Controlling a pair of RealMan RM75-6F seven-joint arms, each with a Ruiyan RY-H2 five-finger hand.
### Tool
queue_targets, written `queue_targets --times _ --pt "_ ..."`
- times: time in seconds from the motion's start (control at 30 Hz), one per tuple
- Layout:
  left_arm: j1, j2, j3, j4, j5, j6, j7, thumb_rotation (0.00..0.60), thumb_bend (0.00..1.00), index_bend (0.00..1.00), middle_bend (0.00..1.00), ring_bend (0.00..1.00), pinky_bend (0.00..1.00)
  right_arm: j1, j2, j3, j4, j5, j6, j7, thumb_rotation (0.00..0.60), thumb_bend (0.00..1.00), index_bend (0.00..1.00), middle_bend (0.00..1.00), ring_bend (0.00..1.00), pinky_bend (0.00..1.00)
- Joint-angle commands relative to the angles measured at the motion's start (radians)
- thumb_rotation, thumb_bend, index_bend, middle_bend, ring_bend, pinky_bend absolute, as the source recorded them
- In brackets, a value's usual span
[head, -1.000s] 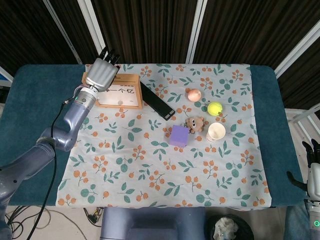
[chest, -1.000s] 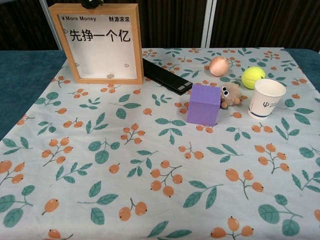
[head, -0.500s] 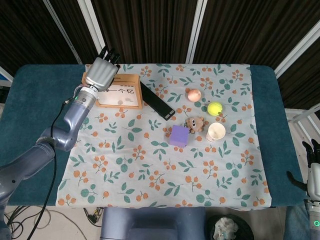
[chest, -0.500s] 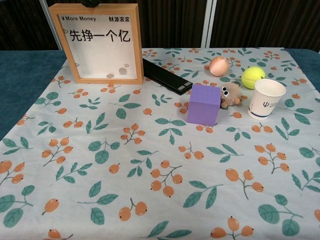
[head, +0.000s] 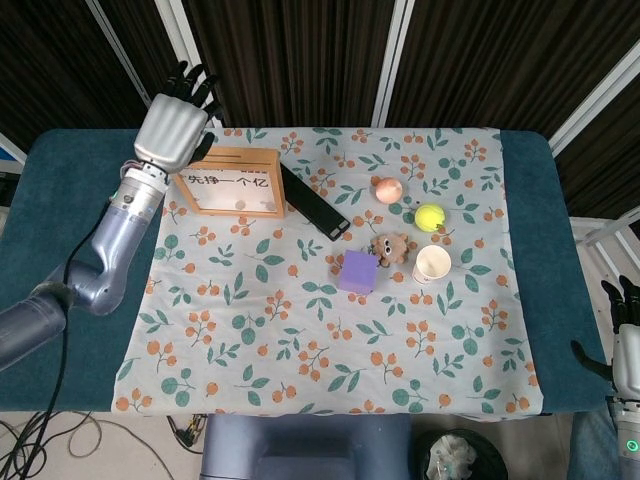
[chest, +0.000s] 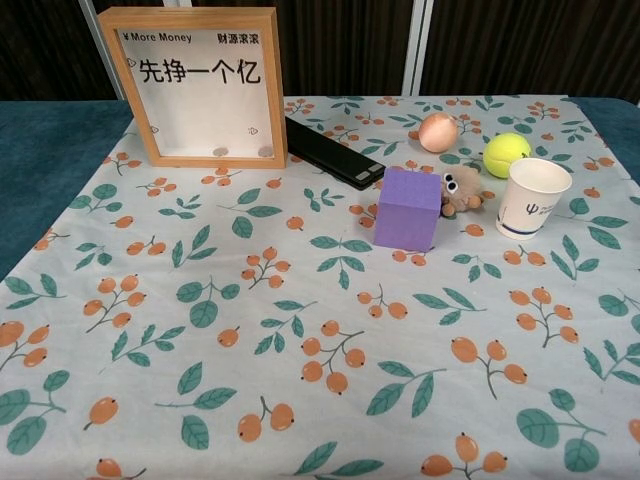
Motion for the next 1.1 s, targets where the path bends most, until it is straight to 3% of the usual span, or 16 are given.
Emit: queue_targets --times 0.03,0.17,0.5,0.8,0.93,1.1 --pt "0.167 0.180 0.030 -0.273 -0.022 0.138 0.039 0.600 0.41 0.33 0.09 0.00 0.00 0.004 0.001 -0.010 0.011 -0.029 -0.002 0.016 0.600 0.26 0.13 0.03 0.00 0.00" --pt "0.317 0.251 0.085 -0.422 0.015 0.265 -0.034 0.600 0.41 0.31 0.09 0.00 0.00 0.010 0.003 -0.033 0.037 -0.098 -0.002 0.041 0.600 0.26 0.13 0.03 0.00 0.00" --pt "0.535 0.253 0.204 -0.492 0.099 0.392 -0.210 0.600 0.41 0.21 0.02 0.00 0.00 0.025 -0.005 -0.066 0.097 -0.205 0.012 0.032 0.600 0.26 0.13 0.03 0.00 0.00" --pt "0.701 0.171 0.292 -0.442 0.161 0.496 -0.321 0.600 0.40 0.11 0.00 0.00 0.00 0.041 0.002 -0.088 0.124 -0.262 0.002 0.043 0.600 0.26 0.13 0.03 0.00 0.00" --pt "0.737 0.145 0.309 -0.416 0.199 0.531 -0.335 0.600 0.34 0.10 0.00 0.00 0.00 0.047 -0.002 -0.095 0.139 -0.287 0.007 0.032 0.600 0.26 0.13 0.03 0.00 0.00" --pt "0.782 0.118 0.316 -0.386 0.251 0.590 -0.327 0.600 0.33 0.10 0.00 0.00 0.00 0.053 -0.011 -0.099 0.151 -0.301 0.007 0.017 0.600 0.26 0.13 0.03 0.00 0.00"
